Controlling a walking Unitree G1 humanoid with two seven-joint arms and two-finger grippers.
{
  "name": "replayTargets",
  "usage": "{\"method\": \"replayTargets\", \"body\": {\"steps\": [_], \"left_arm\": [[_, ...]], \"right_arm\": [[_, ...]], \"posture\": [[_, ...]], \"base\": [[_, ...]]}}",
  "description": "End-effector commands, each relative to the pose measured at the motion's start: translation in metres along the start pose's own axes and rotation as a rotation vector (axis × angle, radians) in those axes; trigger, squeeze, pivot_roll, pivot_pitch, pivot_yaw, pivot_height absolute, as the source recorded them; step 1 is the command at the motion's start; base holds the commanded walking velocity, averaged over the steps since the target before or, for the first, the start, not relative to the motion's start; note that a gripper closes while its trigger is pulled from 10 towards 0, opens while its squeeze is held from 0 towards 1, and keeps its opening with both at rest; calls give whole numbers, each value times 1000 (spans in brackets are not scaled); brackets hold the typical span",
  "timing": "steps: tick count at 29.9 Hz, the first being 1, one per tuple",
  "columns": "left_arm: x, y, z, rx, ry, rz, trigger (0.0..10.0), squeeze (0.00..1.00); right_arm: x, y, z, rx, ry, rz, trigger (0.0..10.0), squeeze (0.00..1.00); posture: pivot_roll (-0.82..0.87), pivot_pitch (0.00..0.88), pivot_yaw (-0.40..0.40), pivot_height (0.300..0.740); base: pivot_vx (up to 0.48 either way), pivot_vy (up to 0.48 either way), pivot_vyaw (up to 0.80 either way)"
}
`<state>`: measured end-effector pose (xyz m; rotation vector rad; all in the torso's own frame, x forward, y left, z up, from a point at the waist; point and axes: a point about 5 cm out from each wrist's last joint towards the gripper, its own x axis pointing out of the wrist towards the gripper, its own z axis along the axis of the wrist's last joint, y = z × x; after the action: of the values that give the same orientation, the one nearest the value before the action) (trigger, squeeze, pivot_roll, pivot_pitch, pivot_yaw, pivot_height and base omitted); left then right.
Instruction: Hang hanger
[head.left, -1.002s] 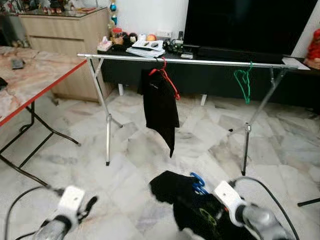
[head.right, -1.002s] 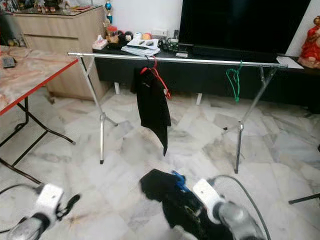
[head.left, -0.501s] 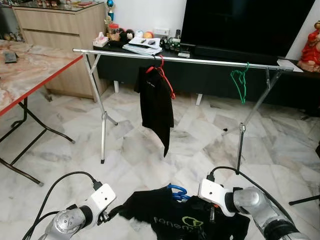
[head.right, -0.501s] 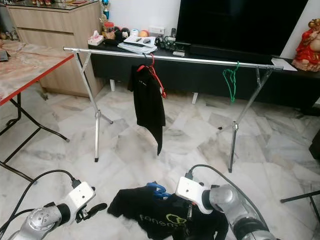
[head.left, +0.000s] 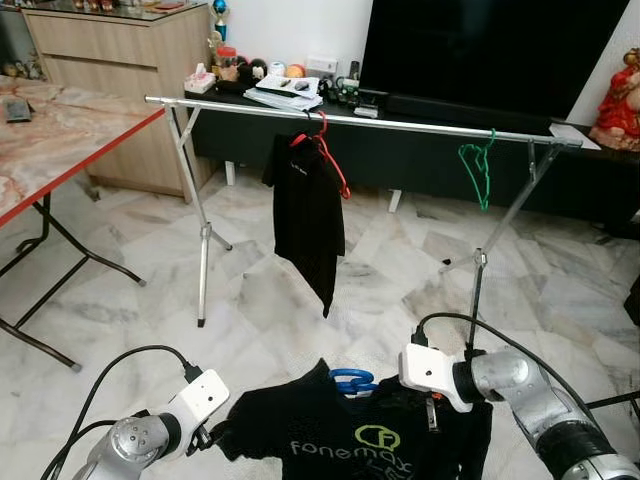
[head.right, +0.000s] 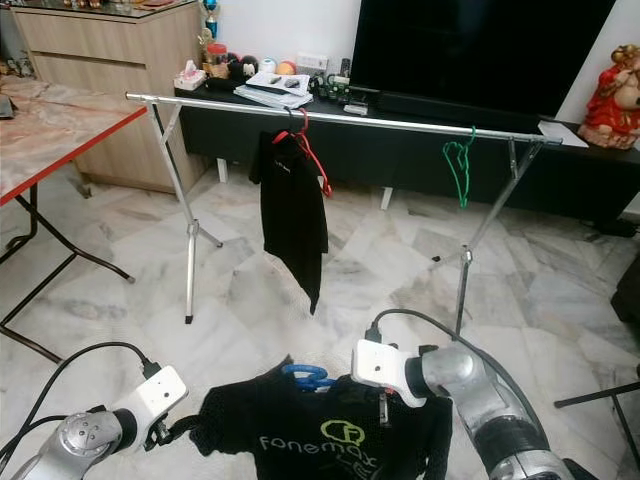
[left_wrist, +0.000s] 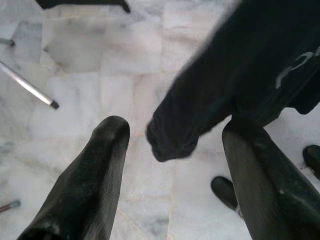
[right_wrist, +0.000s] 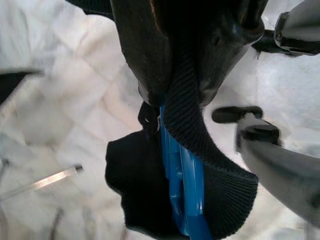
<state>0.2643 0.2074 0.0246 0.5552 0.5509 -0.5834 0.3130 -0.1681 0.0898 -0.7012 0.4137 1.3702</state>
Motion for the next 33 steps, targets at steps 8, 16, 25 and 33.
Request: {"method": "replayTargets", "body": {"steps": [8, 16, 25, 33], "left_arm": [[3, 4, 4, -44, 6, 18, 10000, 0], [4, 5, 7, -57, 6, 9, 0, 0], [5, 5, 7, -67, 8, -2, 0, 0], [5, 6, 12, -73, -12, 6, 0, 0]], "right_arm": [[-18, -5, 18, -62, -57, 33, 10000, 0], [-24, -9, 27, -50, -95, 11, 10000, 0], [-23, -10, 32, -57, -97, 13, 10000, 0], [-20, -10, 34, -52, -103, 15, 10000, 0]], "posture": [[130, 0, -111, 740], [126, 0, -112, 740], [131, 0, -116, 740], [132, 0, -116, 740]], "base": [[0, 0, 0], [0, 0, 0], [0, 0, 0], [0, 0, 0]]}}
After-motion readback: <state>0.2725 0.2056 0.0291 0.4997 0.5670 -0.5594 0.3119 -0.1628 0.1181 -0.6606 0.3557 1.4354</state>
